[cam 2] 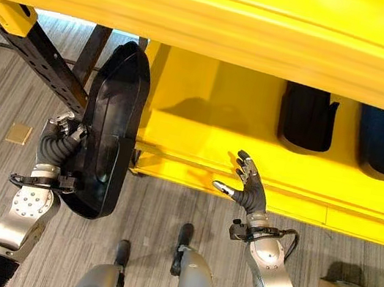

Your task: Move parts from the plastic box to the shelf.

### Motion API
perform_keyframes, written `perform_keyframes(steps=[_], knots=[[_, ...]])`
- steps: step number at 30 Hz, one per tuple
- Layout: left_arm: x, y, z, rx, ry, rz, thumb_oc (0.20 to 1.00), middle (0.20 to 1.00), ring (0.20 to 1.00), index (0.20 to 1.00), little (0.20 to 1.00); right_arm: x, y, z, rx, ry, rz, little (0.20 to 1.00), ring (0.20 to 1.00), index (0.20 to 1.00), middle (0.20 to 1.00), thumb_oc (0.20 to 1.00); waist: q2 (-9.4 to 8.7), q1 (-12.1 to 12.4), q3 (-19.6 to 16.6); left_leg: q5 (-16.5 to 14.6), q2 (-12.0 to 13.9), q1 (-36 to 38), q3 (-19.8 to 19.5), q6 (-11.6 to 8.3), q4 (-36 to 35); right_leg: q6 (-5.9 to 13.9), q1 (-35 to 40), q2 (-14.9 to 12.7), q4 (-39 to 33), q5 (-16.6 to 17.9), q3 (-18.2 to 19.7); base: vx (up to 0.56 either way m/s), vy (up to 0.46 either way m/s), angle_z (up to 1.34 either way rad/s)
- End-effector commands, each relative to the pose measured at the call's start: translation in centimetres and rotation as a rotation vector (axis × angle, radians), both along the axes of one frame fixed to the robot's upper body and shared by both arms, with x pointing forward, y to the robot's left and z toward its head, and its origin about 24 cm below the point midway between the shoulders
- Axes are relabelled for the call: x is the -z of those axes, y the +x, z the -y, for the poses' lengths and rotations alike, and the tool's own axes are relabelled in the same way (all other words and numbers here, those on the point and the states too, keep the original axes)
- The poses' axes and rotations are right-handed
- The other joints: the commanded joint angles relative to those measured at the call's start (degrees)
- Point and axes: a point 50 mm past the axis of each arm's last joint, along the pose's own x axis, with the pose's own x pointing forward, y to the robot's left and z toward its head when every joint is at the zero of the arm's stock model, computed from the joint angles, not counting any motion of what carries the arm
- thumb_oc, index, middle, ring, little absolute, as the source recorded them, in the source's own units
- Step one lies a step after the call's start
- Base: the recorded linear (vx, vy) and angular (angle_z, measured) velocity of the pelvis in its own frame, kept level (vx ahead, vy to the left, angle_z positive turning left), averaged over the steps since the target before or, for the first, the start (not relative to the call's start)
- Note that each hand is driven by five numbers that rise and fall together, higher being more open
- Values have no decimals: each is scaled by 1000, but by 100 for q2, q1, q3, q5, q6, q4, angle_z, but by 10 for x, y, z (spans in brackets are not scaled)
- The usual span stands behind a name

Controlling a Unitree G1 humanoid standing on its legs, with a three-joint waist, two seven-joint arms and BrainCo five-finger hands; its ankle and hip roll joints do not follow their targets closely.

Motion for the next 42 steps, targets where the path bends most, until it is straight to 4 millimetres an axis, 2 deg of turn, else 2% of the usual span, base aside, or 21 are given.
perform_keyframes(steps=[1, 2, 3, 4, 5, 6, 7, 8, 9, 10, 12, 16, 22, 30, 34, 42], knots=[[-29, -3, 2, 28, 19, 158, 200, 200, 200, 200, 200, -13, -3, -7, -43, 20, 86, 1000, 1000, 1000, 1000, 1000, -29, 19, -391, 138, 137, 469, -21, 0, 742, 719, 353, -434, 52, -26, 225, -4, -145, -21], [-32, -1, 4, 41, 4, 175, 200, 200, 200, 200, 200, -17, -1, -8, -53, 18, 102, 1000, 1000, 1000, 1000, 1000, -105, 147, -250, 561, -97, -212, -326, -80, 1919, 549, 596, -406, -177, -29, 308, -66, -211, -13], [-37, 3, 7, 50, -6, 198, 200, 200, 200, 200, 200, -21, 1, -8, -49, 14, 124, 1000, 1000, 1000, 1000, 1000, -283, 196, -145, 542, -275, -729, -507, -57, 2134, 519, 739, -495, -403, 17, 269, -14, -110, -6], [-37, 3, 8, 53, -12, 197, 200, 200, 200, 200, 200, -21, 2, -6, -29, 28, 127, 1000, 1000, 1000, 1000, 1000, -341, 178, -197, 381, 61, -837, -348, 28, 1419, 617, 866, -547, -507, 2, 271, 51, 57, 10], [-39, 3, 8, 48, -8, 204, 200, 200, 200, 200, 200, -20, 3, -5, -12, 37, 125, 1000, 1000, 1000, 1000, 1000, -304, 176, -213, 595, 358, -973, -360, 22, 830, 695, 910, -551, -512, 5, 340, 127, 110, 23], [-39, 3, 8, 48, -8, 204, 200, 200, 200, 200, 200, -20, 3, -5, -12, 37, 124, 1000, 1000, 1000, 1000, 1000, -301, 187, -227, 658, 380, -893, -336, 5, 678, 686, 911, -534, -517, -2, 347, 124, 266, 38], [-41, 4, 7, 43, 1, 211, 200, 200, 200, 200, 200, -22, 4, -1, 11, 41, 132, 1000, 1000, 1000, 1000, 1000, -174, 184, -239, 1282, 747, -1037, -236, -124, -68, 777, 1021, -589, -498, -33, 434, 136, 255, 11], [-40, 5, 8, 38, -1, 208, 200, 200, 200, 200, 200, -21, 4, 0, 19, 40, 131, 1000, 1000, 1000, 1000, 1000, -122, 190, -256, 1458, 847, -920, -118, -178, -377, 809, 1036, -616, -472, -32, 450, 149, 393, -14], [-40, 5, 9, 47, -15, 211, 200, 200, 200, 200, 200, -20, 3, -3, 10, 46, 127, 1000, 1000, 1000, 1000, 1000, -47, 173, -305, 1226, 811, -732, -111, -162, -439, 870, 1008, -661, -426, -72, 484, 87, 303, -43], [-38, 6, 10, 51, -18, 206, 200, 200, 200, 200, 200, -17, 3, -7, -5, 38, 112, 1000, 1000, 1000, 1000, 1000, -17, 206, -324, 1126, 753, -660, -175, -149, -385, 920, 994, -687, -420, -22, 588, 49, 327, -55], [-43, 7, 15, 84, -21, 227, 200, 200, 200, 200, 200, -16, 2, -7, -4, 40, 111, 1000, 1000, 1000, 1000, 1000, 8, 155, -345, 1048, 642, -641, 79, -166, -284, 991, 1068, -818, -600, 119, 633, 39, 280, -73], [-50, 10, 22, 135, 35, 247, 200, 200, 200, 200, 200, -14, 4, -17, -35, 72, 98, 1000, 1000, 1000, 1000, 1000, -116, 168, -388, 766, 418, -524, 306, -58, -63, 1118, 1196, -1022, -951, 398, 789, 34, 192, -31], [-51, 12, 26, 165, 38, 246, 200, 200, 200, 200, 200, -7, 1, -27, -89, 71, 59, 1000, 1000, 1000, 1000, 1000, -284, 128, -515, 493, 365, -379, 548, 23, 102, 1206, 1324, -1113, -1208, 530, 822, 23, 66, -22], [-56, 14, 35, 191, 31, 263, 200, 200, 200, 200, 200, -4, -2, -27, -101, 90, 41, 1000, 1000, 1000, 1000, 1000, -361, 12, -699, 454, 477, -91, 696, -33, 53, 1227, 1450, -1043, -1261, 494, 850, 28, -2, -11], [-65, 26, 51, 242, -14, 294, 200, 200, 200, 200, 200, -5, -1, -31, -117, 107, 40, 1000, 1000, 1000, 1000, 1000, -379, -90, -807, 448, 539, 89, 782, -59, -24, 1231, 1473, -996, -1224, 452, 905, 8, -9, -2], [-74, 43, 67, 252, -90, 310, 200, 200, 200, 200, 200, 1, -4, -35, -136, 120, 3, 1000, 1000, 1000, 1000, 1000, -401, -224, -945, 409, 575, 313, 874, -56, -90, 1207, 1483, -916, -1126, 385, 1058, 9, -11, -13]])
